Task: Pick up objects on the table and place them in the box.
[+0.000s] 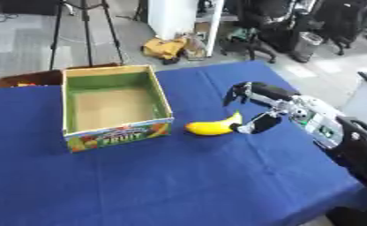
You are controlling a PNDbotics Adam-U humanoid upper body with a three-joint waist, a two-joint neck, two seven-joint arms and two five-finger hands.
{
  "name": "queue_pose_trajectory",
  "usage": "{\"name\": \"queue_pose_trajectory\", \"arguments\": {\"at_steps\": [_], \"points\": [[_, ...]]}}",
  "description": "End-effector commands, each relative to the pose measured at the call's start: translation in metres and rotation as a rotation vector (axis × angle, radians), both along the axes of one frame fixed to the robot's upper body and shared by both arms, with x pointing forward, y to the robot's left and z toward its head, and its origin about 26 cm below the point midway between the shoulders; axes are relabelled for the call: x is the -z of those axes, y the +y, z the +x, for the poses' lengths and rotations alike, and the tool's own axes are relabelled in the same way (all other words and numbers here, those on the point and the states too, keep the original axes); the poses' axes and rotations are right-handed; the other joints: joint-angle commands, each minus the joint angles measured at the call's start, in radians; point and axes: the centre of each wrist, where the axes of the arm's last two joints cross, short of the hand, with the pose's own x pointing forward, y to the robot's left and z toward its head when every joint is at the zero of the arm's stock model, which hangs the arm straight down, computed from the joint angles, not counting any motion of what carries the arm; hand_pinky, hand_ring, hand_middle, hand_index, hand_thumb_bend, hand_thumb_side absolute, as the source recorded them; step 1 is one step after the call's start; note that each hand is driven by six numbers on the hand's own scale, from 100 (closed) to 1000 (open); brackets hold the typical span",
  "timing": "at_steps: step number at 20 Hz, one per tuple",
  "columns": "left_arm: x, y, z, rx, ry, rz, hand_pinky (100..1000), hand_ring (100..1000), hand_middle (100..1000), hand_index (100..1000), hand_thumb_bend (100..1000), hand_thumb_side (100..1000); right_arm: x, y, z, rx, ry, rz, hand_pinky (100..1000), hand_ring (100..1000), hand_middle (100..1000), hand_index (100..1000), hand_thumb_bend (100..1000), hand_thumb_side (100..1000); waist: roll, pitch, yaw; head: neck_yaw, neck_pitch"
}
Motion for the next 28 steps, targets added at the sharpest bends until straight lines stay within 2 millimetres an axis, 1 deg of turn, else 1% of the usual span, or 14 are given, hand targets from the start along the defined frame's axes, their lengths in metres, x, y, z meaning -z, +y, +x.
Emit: {"name": "queue_pose_trajectory", "arguments": {"at_steps": [1, 6, 14, 16, 19, 26, 28], "points": [[-0.011, 0.001, 0.0, 0.014, -0.033, 0.019, 474, 605, 514, 449, 857, 526, -0.008, -0.009, 0.0, 0.015, 0.004, -0.006, 649, 778, 736, 749, 371, 189, 0.003, -0.009, 0.01, -0.014, -0.007], [-0.012, 0.0, 0.0, 0.018, -0.033, 0.013, 473, 604, 513, 456, 858, 525, 0.0, -0.012, 0.0, 0.025, 0.031, 0.017, 648, 777, 735, 748, 370, 188, 0.01, -0.002, 0.032, -0.028, -0.01], [-0.013, -0.001, 0.0, 0.022, -0.032, 0.009, 473, 604, 512, 456, 859, 525, 0.006, -0.012, 0.001, 0.023, 0.06, 0.022, 652, 780, 737, 759, 375, 193, 0.02, 0.003, 0.032, -0.039, -0.011], [-0.013, -0.001, 0.0, 0.023, -0.033, 0.008, 473, 604, 512, 456, 859, 526, 0.008, -0.012, 0.001, 0.025, 0.067, 0.022, 663, 784, 741, 783, 383, 198, 0.022, 0.004, 0.031, -0.043, -0.011], [-0.013, -0.002, 0.0, 0.025, -0.034, 0.008, 472, 604, 512, 457, 859, 526, 0.01, -0.013, 0.001, 0.029, 0.073, 0.02, 685, 791, 746, 795, 385, 201, 0.025, 0.005, 0.031, -0.05, -0.012], [-0.014, -0.002, -0.001, 0.026, -0.033, 0.008, 472, 604, 511, 457, 859, 526, 0.011, -0.014, 0.001, 0.03, 0.079, 0.005, 731, 815, 755, 784, 384, 205, 0.029, 0.005, 0.037, -0.06, -0.013], [-0.014, -0.002, -0.001, 0.026, -0.034, 0.008, 472, 604, 511, 458, 859, 526, 0.011, -0.013, 0.001, 0.028, 0.079, -0.005, 771, 842, 768, 783, 386, 207, 0.03, 0.005, 0.038, -0.06, -0.014]]}}
